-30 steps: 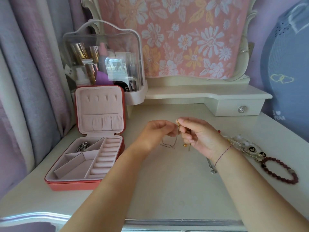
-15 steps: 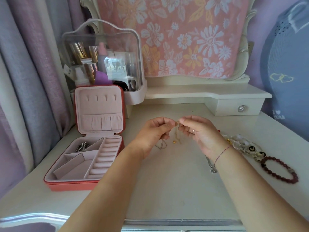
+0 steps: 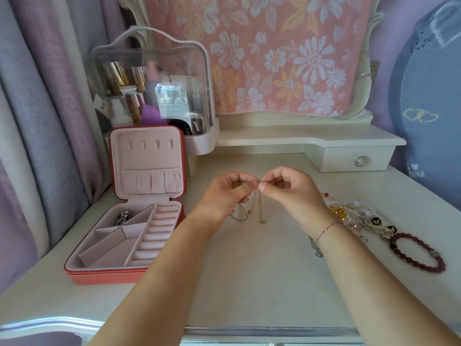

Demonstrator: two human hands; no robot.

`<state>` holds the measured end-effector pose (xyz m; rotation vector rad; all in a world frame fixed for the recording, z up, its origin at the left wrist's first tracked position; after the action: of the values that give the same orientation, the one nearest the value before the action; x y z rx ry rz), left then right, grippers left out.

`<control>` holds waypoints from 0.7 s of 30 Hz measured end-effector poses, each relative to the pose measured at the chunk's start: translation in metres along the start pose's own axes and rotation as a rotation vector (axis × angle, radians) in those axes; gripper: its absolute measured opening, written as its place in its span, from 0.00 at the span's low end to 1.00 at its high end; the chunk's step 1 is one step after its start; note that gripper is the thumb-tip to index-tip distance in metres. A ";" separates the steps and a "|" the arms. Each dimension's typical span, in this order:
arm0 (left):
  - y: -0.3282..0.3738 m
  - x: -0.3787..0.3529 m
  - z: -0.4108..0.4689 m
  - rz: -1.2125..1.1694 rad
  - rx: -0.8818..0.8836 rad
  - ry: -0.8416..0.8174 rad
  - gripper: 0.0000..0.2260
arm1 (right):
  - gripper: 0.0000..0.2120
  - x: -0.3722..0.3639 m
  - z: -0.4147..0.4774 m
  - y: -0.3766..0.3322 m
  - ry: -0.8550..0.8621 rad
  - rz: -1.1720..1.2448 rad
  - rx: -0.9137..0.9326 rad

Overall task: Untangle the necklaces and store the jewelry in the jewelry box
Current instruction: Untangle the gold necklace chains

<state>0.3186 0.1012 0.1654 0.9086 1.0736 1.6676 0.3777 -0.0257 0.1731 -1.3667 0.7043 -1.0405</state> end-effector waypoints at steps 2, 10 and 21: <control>0.003 -0.001 -0.001 0.051 -0.026 -0.007 0.02 | 0.05 0.001 -0.003 -0.005 0.030 -0.025 0.039; 0.003 0.005 0.001 0.045 -0.076 0.039 0.06 | 0.04 0.005 -0.003 -0.007 0.082 -0.111 0.066; 0.007 0.007 0.002 -0.080 -0.106 0.067 0.08 | 0.03 0.006 -0.004 -0.007 0.105 -0.106 0.057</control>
<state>0.3162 0.1067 0.1735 0.7368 1.0421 1.6817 0.3753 -0.0319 0.1807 -1.3190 0.6798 -1.2150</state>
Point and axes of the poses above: each hand's wrist, its own z-axis towards the middle knuckle, its own x-axis out of the back of the hand, y = z × x, the point moved 9 cm from there along z, towards the middle knuckle, and after that the axes turned 12 degrees about -x, right-handed, at the moved point
